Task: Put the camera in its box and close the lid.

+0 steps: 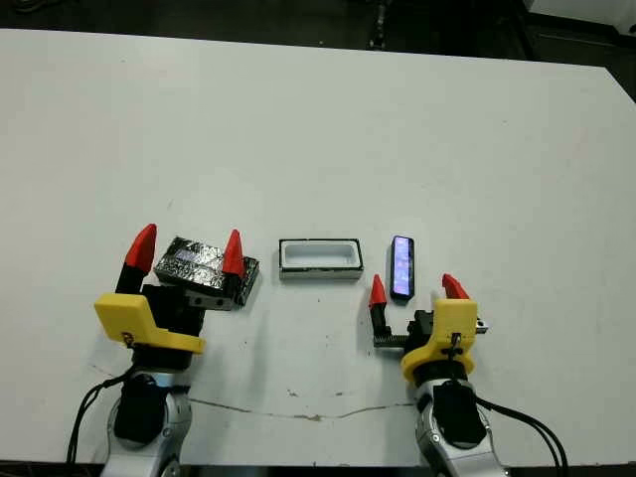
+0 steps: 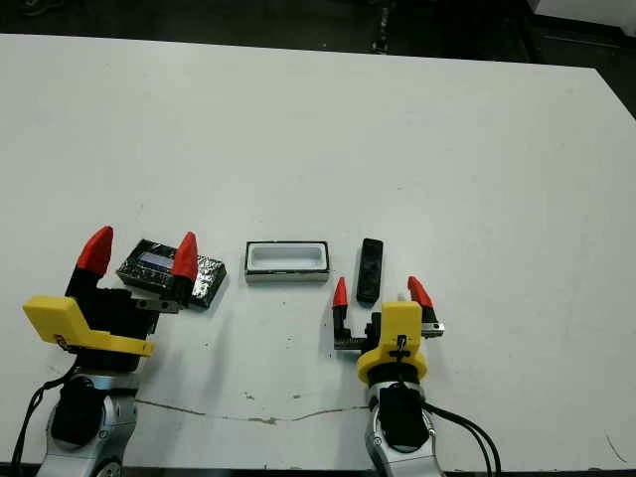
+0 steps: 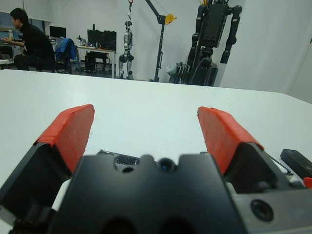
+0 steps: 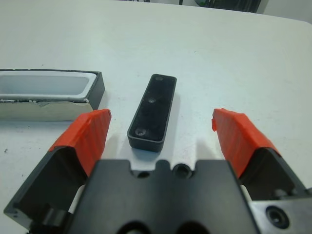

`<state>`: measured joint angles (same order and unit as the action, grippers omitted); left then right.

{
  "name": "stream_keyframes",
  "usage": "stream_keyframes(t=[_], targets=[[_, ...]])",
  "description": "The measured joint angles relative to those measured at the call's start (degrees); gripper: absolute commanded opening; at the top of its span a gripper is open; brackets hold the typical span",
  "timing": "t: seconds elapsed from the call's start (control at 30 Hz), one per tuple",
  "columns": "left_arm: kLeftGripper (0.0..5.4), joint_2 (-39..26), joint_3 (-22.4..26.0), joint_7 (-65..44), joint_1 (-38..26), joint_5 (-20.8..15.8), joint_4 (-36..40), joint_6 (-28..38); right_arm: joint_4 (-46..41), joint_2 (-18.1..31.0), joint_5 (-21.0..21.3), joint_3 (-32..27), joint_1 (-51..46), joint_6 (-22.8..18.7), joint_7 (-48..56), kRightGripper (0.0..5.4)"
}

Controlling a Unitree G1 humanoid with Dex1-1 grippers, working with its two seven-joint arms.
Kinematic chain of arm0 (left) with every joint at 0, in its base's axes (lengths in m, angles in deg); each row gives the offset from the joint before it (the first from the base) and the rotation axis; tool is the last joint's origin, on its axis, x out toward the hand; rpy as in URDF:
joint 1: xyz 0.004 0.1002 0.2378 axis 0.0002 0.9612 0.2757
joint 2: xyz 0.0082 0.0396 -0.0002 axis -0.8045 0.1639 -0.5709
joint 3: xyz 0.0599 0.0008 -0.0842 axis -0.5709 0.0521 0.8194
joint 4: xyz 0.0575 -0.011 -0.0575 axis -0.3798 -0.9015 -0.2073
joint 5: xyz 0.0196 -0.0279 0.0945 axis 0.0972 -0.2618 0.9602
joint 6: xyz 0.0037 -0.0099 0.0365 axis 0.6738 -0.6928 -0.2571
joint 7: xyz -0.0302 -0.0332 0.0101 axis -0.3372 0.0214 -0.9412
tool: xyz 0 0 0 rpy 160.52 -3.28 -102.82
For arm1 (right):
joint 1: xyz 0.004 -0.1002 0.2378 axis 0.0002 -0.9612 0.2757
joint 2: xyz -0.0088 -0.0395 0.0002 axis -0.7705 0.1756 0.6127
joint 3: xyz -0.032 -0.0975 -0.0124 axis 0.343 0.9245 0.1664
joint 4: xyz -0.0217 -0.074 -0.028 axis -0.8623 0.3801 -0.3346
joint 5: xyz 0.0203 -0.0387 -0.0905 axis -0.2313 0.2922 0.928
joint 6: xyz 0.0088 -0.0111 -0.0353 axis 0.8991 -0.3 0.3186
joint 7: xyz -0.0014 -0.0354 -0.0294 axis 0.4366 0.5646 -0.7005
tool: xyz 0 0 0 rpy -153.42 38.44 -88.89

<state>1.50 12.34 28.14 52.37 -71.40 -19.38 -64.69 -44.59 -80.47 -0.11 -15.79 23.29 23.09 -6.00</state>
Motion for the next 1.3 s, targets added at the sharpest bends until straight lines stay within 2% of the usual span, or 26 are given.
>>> stream_keyframes(t=[0.17,0.83,1.3], targets=[[5.4,0.0,-0.1,0.0,0.1,0.1,0.0,0.1,-0.9,0.0,0.0,0.0,0.0,-1.8,0.0,4.84],[5.4,0.3,-1.0,0.0,0.4,0.1,0.3,0.3,-4.8,0.0,-4.3,-1.2,0.2,-8.9,0.5,1.71],[5.4,0.8,-1.0,0.0,0.7,0.1,0.3,0.6,-5.2,0.2,-5.0,-2.0,0.2,-8.9,2.7,1.69]])
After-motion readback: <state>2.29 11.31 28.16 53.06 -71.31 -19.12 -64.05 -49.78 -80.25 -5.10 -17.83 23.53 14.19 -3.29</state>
